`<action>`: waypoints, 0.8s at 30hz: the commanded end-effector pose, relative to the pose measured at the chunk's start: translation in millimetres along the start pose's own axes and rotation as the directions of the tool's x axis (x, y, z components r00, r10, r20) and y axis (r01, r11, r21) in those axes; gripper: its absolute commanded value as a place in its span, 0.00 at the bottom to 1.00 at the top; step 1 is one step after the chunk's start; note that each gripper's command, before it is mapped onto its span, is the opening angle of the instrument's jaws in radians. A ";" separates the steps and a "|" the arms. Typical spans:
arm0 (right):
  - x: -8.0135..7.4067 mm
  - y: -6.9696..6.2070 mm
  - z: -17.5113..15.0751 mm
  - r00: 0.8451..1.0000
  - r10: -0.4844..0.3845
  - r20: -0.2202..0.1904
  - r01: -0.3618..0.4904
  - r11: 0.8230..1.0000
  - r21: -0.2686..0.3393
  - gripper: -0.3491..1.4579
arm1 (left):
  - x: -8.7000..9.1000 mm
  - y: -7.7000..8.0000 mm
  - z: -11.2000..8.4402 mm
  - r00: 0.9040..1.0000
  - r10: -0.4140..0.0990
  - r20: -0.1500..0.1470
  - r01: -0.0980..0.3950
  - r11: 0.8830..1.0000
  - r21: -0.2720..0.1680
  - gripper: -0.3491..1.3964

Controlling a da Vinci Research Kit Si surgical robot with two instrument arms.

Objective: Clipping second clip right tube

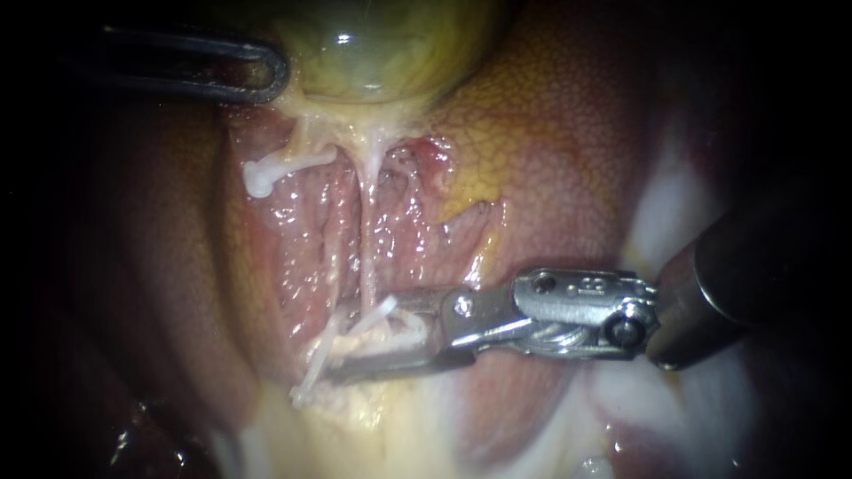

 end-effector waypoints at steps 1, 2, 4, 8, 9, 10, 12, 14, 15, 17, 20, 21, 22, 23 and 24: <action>0.0 0.0 0.0 1.000 0.000 0.000 0.000 1.000 0.000 0.29 | 0.0 0.0 0.0 1.000 0.000 0.000 0.000 1.000 0.000 0.00; 0.0 0.0 0.0 1.000 0.000 0.000 0.000 1.000 0.000 0.30 | 0.0 0.0 0.0 1.000 0.000 0.000 0.000 1.000 0.000 0.00; 0.0 0.0 0.0 1.000 0.000 0.000 0.000 1.000 0.000 0.37 | 0.0 0.0 0.0 1.000 0.000 0.000 0.000 1.000 0.000 0.00; 0.2 0.2 -0.4 1.000 0.002 -0.011 -0.002 1.000 0.006 0.45 | 0.0 0.0 0.0 1.000 0.000 0.000 0.000 1.000 0.000 0.00; 0.4 0.2 -0.6 1.000 0.004 -0.019 -0.004 1.000 0.003 0.46 | 0.0 0.0 0.0 1.000 0.000 0.000 0.000 1.000 0.000 0.00; 0.5 0.2 -0.8 1.000 0.005 -0.024 -0.005 1.000 -0.005 0.47 | 0.0 0.0 0.0 1.000 0.000 0.000 0.000 1.000 0.000 0.00; 1.0 0.3 -1.5 0.999 0.009 -0.034 -0.009 1.000 -0.007 0.47 | 0.0 0.0 0.0 1.000 0.000 0.000 0.000 1.000 0.000 0.00; 1.5 0.3 -2.1 0.999 0.013 -0.044 -0.014 1.000 -0.005 0.47 | 0.0 0.0 0.0 1.000 0.000 0.000 0.000 1.000 0.000 0.00; 1.9 0.4 -2.6 0.999 0.016 -0.050 -0.016 1.000 -0.003 0.47 | 0.0 0.0 0.0 1.000 0.000 0.000 0.000 1.000 0.000 0.00; 2.3 0.4 -3.3 0.998 0.021 -0.053 -0.020 1.000 0.005 0.47 | 0.0 0.0 0.0 1.000 0.000 0.000 0.000 1.000 0.000 0.00; 3.0 0.5 -4.1 0.998 0.026 -0.052 -0.025 1.000 0.016 0.47 | 0.0 0.0 0.1 1.000 0.000 0.000 0.000 1.000 -0.001 0.00; 3.2 0.5 -4.3 0.998 0.027 -0.051 -0.026 0.999 0.020 0.47 | 0.1 0.0 0.1 1.000 0.000 0.000 0.000 1.000 -0.001 0.00; 3.4 0.5 -4.4 0.998 0.028 -0.050 -0.027 0.999 0.027 0.47 | 0.1 0.1 0.1 1.000 0.000 0.001 0.000 1.000 -0.001 0.00; 3.5 0.5 -4.4 0.998 0.029 -0.048 -0.027 0.999 0.033 0.47 | 0.1 0.1 0.1 1.000 0.001 0.001 -0.001 1.000 -0.001 0.00; 3.5 0.5 -4.4 0.998 0.041 -0.048 -0.039 0.999 0.037 0.47 | 0.1 0.1 0.2 1.000 0.001 0.001 -0.001 1.000 -0.001 0.00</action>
